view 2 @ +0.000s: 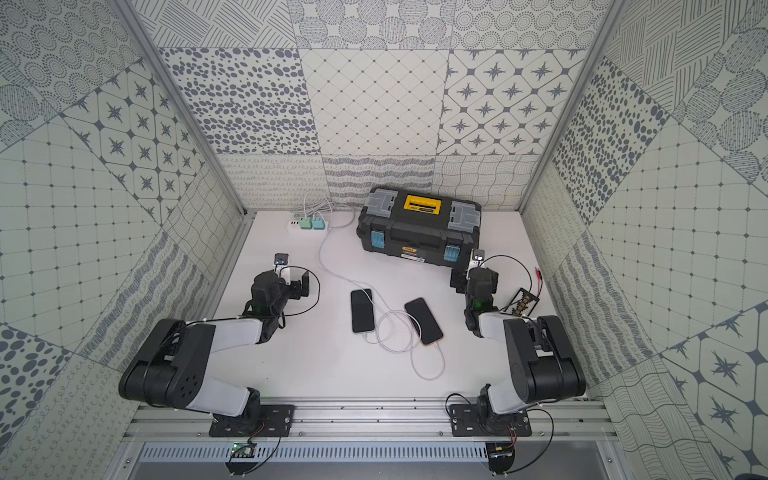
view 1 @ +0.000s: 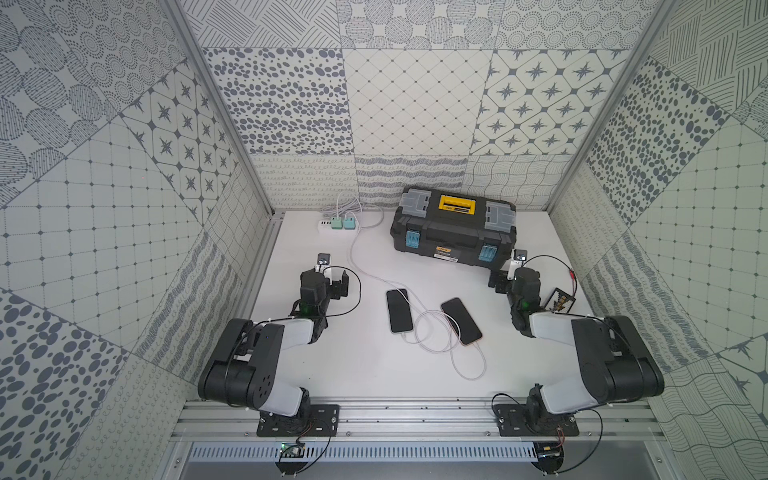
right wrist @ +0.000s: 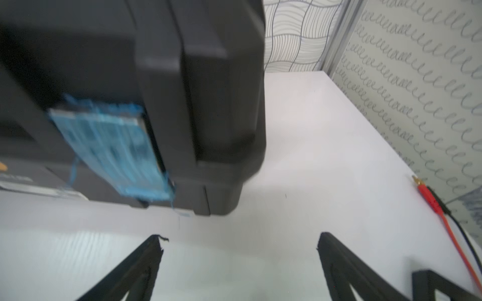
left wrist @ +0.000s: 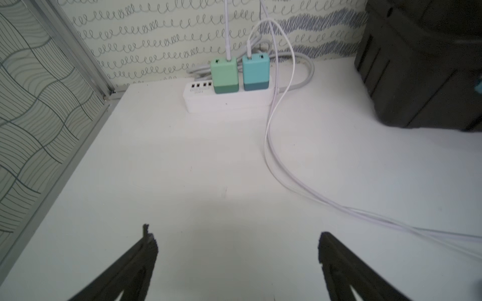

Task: Unplug the charging cable from the phone
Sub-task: Pick up the phone at the center of the board.

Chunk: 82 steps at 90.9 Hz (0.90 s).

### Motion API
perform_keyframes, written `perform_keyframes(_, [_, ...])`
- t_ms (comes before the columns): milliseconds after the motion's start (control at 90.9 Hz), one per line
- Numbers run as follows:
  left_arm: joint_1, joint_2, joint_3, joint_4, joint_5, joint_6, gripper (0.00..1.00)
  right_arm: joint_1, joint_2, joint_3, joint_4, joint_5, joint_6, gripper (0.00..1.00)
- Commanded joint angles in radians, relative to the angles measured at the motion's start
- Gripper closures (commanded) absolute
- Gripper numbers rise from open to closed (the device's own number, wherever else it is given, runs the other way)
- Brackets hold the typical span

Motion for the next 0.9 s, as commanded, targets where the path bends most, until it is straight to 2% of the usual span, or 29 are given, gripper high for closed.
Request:
perform_keyframes(0, [0.005, -0.131, 0.137, -0.385, -0.095, -0.094, 0.01, 0.004, -0.069, 0.269, -0.411, -0.036, 0.082, 0.03])
perform_keyframes(66, [0.014, -0.189, 0.238, -0.538, -0.055, -0.138, 0.01, 0.004, -0.077, 0.415, -0.581, -0.090, 0.136, 0.03])
perform_keyframes(187, [0.061, -0.232, 0.421, -0.805, 0.179, -0.242, 0.01, -0.014, -0.088, 0.618, -0.837, -0.231, 0.220, 0.03])
perform_keyframes(264, [0.087, -0.252, 0.512, -0.921, 0.225, -0.374, 0.01, -0.041, -0.122, 0.651, -0.885, -0.356, 0.272, 0.03])
perform_keyframes(363, [0.119, -0.291, 0.514, -0.943, 0.280, -0.508, 0.01, -0.074, -0.184, 0.636, -0.885, -0.449, 0.364, 0.03])
perform_keyframes(407, [0.121, -0.309, 0.503, -0.932, 0.296, -0.528, 0.01, -0.089, -0.208, 0.629, -0.879, -0.525, 0.391, 0.03])
perform_keyframes(451, [0.120, -0.319, 0.507, -0.933, 0.352, -0.527, 0.01, -0.092, -0.228, 0.638, -0.882, -0.543, 0.401, 0.03])
perform_keyframes(550, [0.105, -0.320, 0.566, -1.039, 0.437, -0.516, 0.01, -0.097, -0.266, 0.660, -0.927, -0.611, 0.412, 0.03])
perform_keyframes(605, [0.084, -0.321, 0.587, -1.083, 0.468, -0.499, 0.01, -0.117, -0.277, 0.645, -0.932, -0.681, 0.518, 0.03])
perform_keyframes(682, [0.044, -0.325, 0.611, -1.155, 0.454, -0.476, 0.01, -0.150, -0.249, 0.619, -0.871, -0.939, 0.630, 0.03])
perform_keyframes(726, [0.017, -0.329, 0.618, -1.205, 0.436, -0.478, 0.01, -0.134, -0.212, 0.648, -0.882, -0.999, 0.621, 0.03])
perform_keyframes(770, [-0.008, -0.335, 0.621, -1.241, 0.436, -0.486, 0.01, -0.093, -0.202, 0.690, -0.986, -0.949, 0.569, 0.03])
perform_keyframes(891, [-0.093, -0.364, 0.582, -1.297, 0.426, -0.552, 0.01, 0.090, -0.163, 0.821, -1.311, -0.597, 0.378, 0.03])
